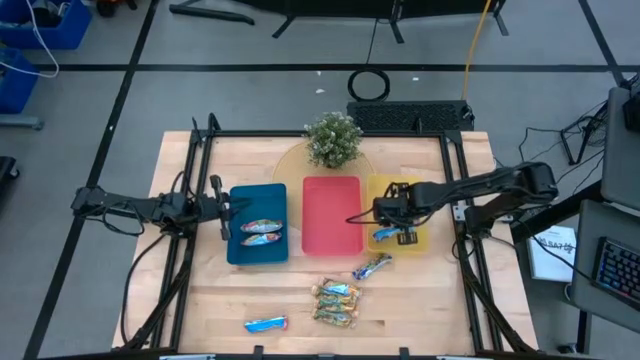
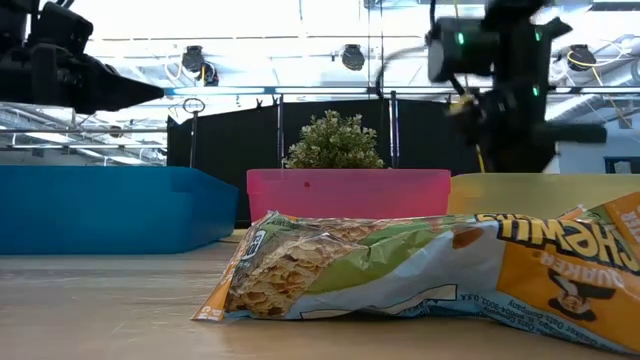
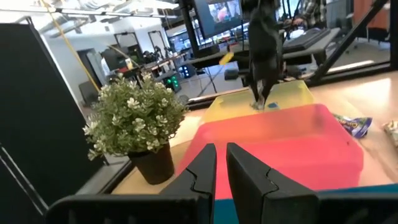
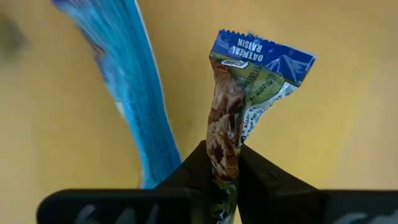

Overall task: Pick and place Granola Bars by type
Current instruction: Put the blue granola bar into the yellow bin, then put the red granola bar into the blue bin

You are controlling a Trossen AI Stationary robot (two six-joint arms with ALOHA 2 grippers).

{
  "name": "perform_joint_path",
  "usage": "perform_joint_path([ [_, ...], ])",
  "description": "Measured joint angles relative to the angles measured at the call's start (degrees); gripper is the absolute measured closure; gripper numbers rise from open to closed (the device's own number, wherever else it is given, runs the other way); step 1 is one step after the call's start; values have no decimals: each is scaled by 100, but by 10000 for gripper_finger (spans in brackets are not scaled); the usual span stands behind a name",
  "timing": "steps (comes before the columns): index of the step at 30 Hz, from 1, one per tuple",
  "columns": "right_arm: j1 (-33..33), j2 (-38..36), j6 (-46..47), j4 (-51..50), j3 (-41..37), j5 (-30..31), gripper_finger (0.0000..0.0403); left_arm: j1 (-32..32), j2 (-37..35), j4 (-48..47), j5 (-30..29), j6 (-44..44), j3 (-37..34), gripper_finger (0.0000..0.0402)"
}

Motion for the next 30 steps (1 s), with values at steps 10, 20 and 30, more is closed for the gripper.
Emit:
perform_joint_path([
  [10,-70,-55,-1,582,-803,294,305,1,2,-9,0,-132,0,355],
  [20,-62,-276,91,351,-705,884,215,1,1,-17,2,-180,0,355],
  [30,44,-2362,564,821,-581,223,228,1,1,-69,9,-265,0,355],
])
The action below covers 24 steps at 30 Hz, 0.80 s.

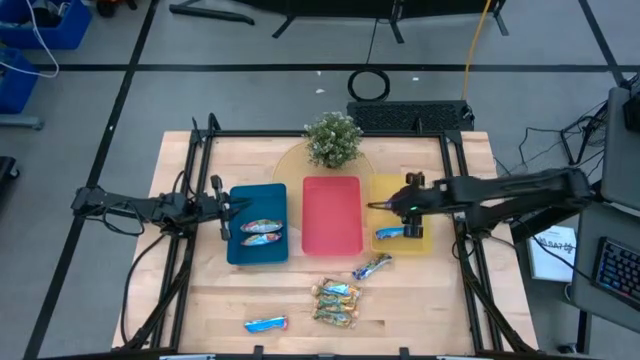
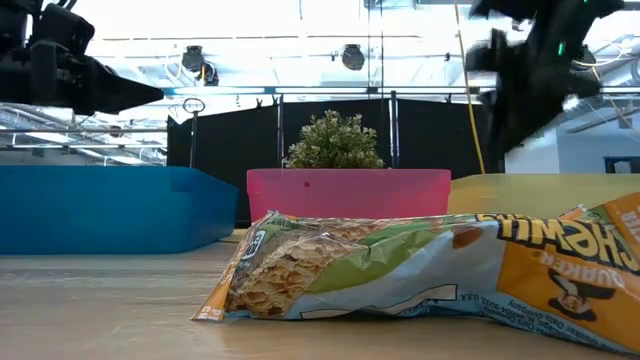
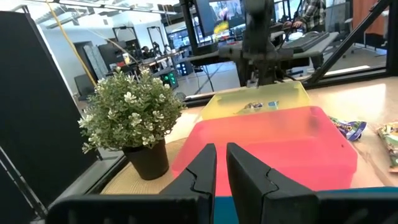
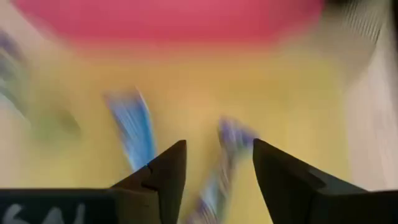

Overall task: Pick and place Granola Bars by type
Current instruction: Put the red granola bar into the blue bin

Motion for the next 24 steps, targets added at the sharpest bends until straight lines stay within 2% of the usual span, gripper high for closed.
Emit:
perform_joint_path([
  [5,285,-1531,43,2257,-718,-863,275,1,1,2,4,-56,0,355],
  [7,401,-2033,106,3360,-1242,-889,304,0,-1,2,7,-74,0,355],
  [10,447,-2632,33,4314,-1988,-874,354,0,-1,4,9,-198,0,355],
  [13,430,-3071,-207,4680,-2480,-879,394,1,-1,4,9,-183,0,355],
  [16,359,-3467,-267,4815,-2762,-907,393,1,-1,5,9,-171,0,355],
  [21,214,-4028,-396,5283,-3151,-1490,401,-1,1,6,9,-166,0,355],
  [24,177,-4182,-502,5418,-3234,-1485,400,0,-1,-1,9,-164,0,355],
])
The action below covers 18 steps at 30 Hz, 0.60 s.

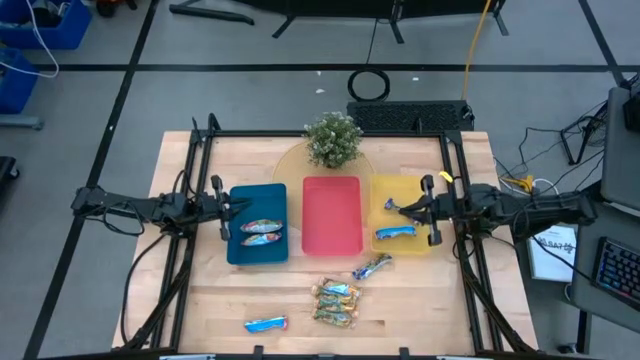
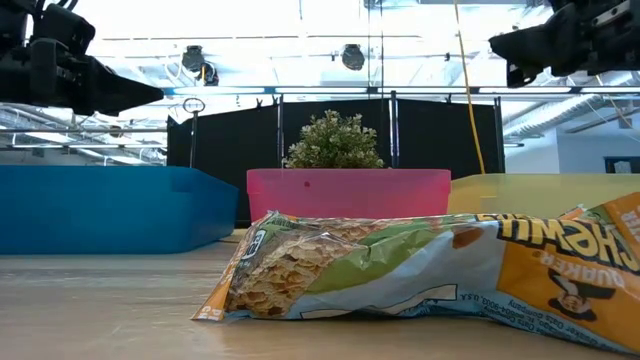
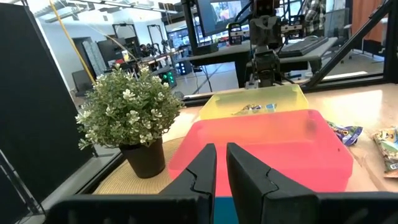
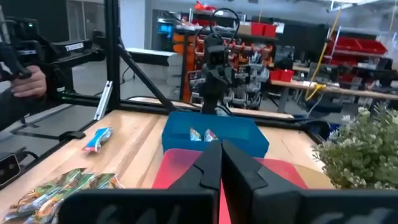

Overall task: Pick and place Granola Bars by type
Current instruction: Put the red granola bar into the blue bin

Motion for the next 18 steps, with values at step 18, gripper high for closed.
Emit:
perform_joint_path([
  [18,14,-28,-648,2025,-1077,16,402,-48,233,316,59,15,299,355],
])
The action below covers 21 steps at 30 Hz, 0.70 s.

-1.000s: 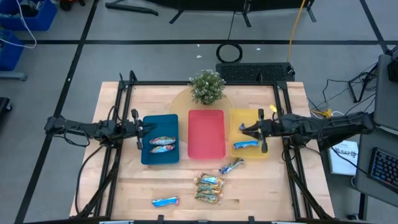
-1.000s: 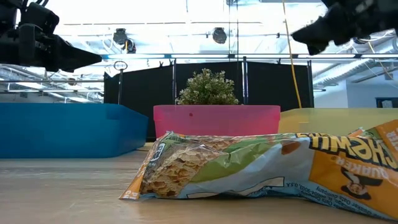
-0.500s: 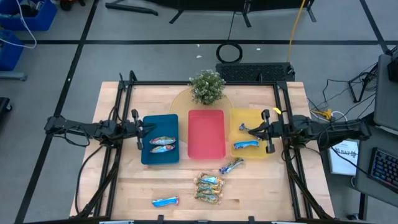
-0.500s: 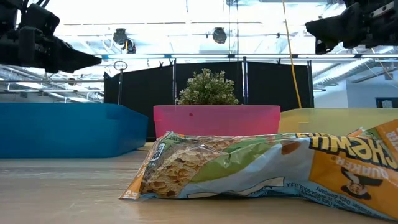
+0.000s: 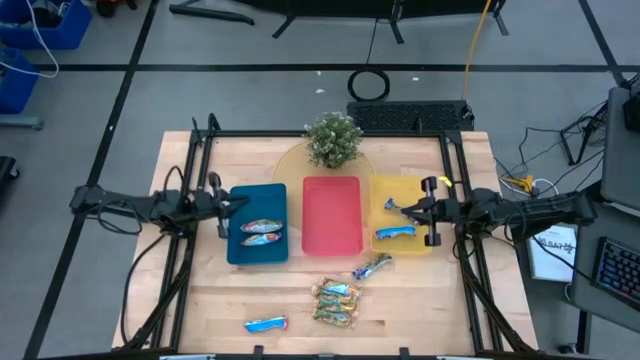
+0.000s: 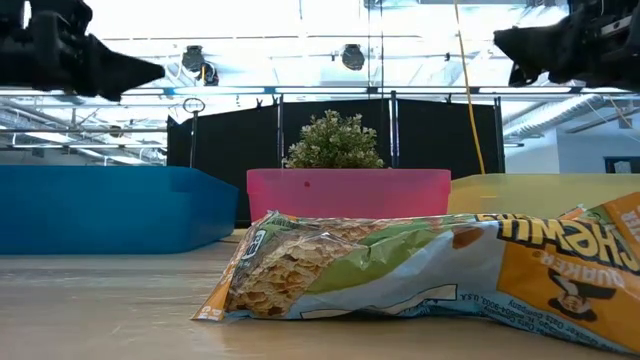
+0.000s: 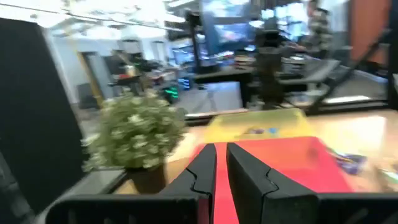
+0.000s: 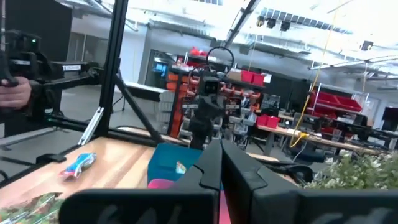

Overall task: Pick and place Granola Bars by type
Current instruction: Put the red granola bar into the blue bin

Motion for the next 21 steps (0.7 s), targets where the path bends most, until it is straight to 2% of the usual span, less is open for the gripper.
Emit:
perform_joint_path([
  [3,0,-3,-125,-55,-4,0,402,-233,578,-337,53,-184,482,355],
  [6,0,-4,-348,-36,-9,-1,402,-645,1416,-866,-464,-610,1198,355],
  [11,0,-4,-442,-35,-13,-1,402,-1628,3010,-2590,-1438,-1776,2816,355],
  [15,0,-4,-442,-37,-20,-1,402,-2459,4457,-4063,-1906,-3154,4087,355],
  [18,0,-2,-434,-46,-20,-1,401,-2892,5538,-5283,-1918,-4584,4990,355],
  [21,2,-4,-404,-114,-22,-3,401,-3269,6591,-5993,-1505,-5466,5681,355],
])
